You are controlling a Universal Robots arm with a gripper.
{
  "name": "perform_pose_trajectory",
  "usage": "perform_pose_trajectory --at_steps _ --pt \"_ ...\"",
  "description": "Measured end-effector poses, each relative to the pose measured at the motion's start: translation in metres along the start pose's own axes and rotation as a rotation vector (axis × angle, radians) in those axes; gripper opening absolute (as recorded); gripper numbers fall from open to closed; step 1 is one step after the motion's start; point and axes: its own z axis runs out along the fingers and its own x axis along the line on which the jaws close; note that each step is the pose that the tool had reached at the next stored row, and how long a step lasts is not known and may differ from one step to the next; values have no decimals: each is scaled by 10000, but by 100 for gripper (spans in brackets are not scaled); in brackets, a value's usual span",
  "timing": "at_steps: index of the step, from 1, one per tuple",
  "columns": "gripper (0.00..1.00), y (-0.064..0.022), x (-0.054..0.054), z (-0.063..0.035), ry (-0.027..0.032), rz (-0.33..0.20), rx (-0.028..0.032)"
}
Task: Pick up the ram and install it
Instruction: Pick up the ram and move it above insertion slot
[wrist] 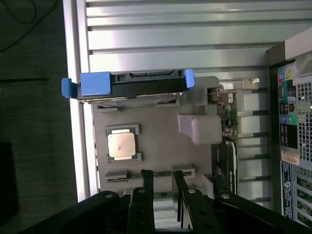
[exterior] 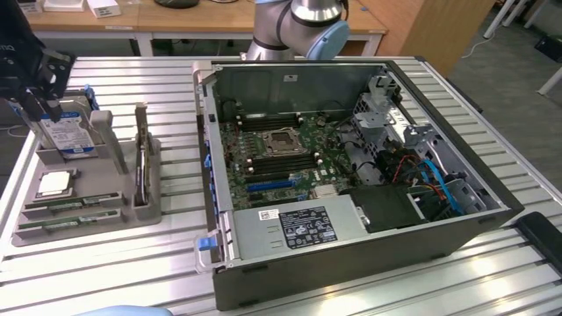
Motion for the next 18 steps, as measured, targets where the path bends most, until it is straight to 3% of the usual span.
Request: perform_pose_trajectory --at_steps 9,15,18 --pt "29 -11 2 153 -36 -6 -3" --pt "29 -11 3 159 -35 -51 -4" --pt "29 -10 4 167 -16 -490 -17"
